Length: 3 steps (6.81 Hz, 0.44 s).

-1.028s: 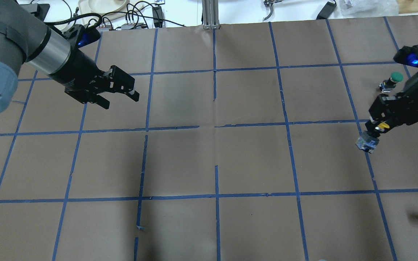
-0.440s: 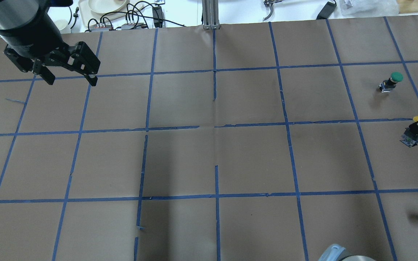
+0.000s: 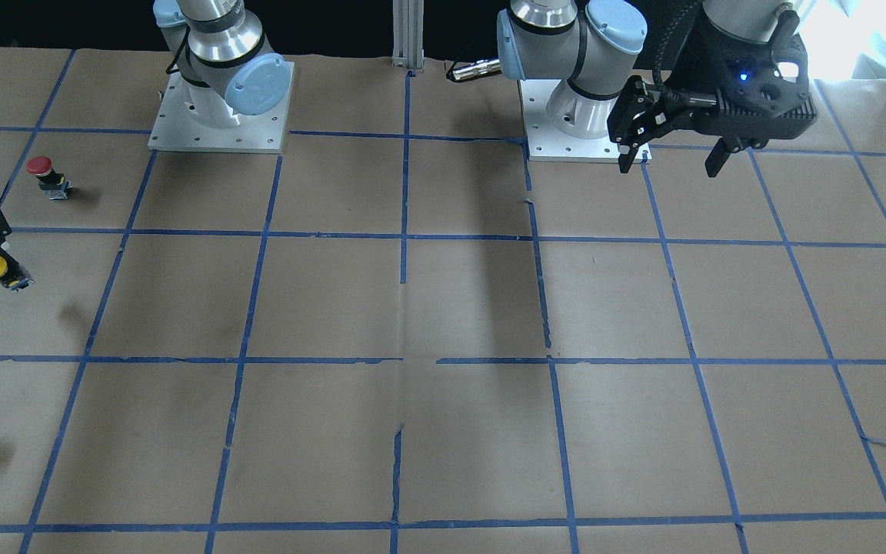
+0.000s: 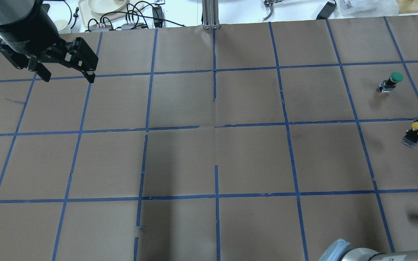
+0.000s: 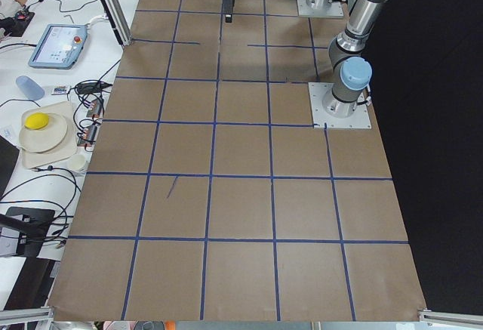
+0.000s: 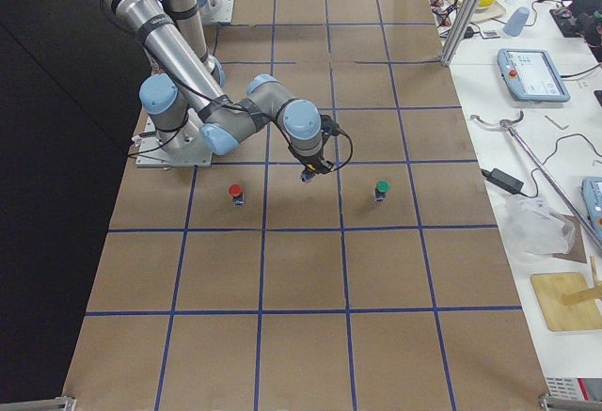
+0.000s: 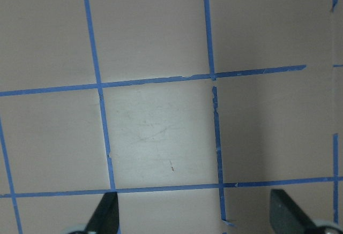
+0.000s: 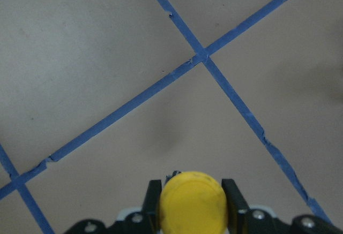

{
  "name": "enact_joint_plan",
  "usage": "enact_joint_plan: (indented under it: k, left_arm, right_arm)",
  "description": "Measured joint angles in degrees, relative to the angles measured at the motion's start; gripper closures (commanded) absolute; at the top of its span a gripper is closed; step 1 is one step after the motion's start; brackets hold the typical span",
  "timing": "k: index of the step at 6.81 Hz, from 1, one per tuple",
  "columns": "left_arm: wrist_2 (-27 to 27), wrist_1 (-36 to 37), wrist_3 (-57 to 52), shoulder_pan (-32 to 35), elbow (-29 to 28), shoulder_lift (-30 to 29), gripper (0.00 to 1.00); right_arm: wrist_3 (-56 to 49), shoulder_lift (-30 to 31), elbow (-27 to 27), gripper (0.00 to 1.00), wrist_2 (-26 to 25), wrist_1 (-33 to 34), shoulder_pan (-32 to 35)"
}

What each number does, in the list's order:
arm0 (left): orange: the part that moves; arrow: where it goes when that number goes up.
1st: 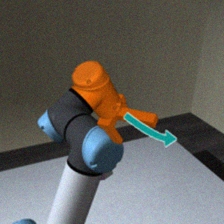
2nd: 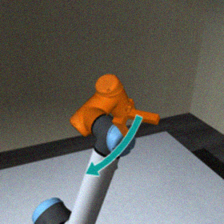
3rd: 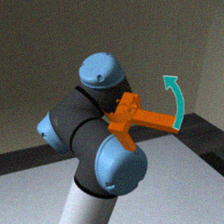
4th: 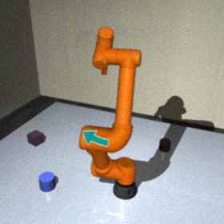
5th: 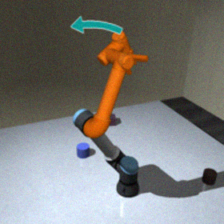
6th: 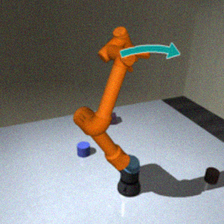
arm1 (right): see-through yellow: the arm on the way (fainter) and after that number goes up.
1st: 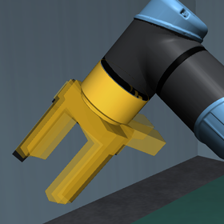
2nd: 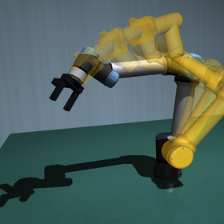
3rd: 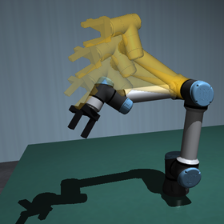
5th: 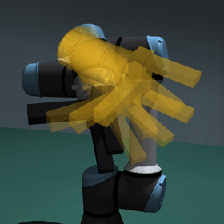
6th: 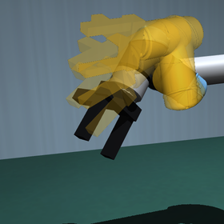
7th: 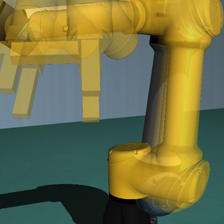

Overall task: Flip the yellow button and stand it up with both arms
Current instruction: 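Lower the button upright onto the table with the right gripper while the left arm retracts, then open the right gripper and lift it away from the standing button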

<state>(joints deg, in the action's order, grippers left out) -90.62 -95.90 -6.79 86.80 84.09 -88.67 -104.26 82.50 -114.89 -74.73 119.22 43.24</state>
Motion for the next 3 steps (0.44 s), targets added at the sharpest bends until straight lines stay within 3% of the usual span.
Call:
enact_joint_plan:
  k: [3]
  left_arm:
    - [2.36, 1.27, -0.41, -0.12, 1.19, -0.24, 0.01]
  right_arm:
    - [-14.72, -2.23, -1.60, 0.77, 4.63, 1.70, -3.45]
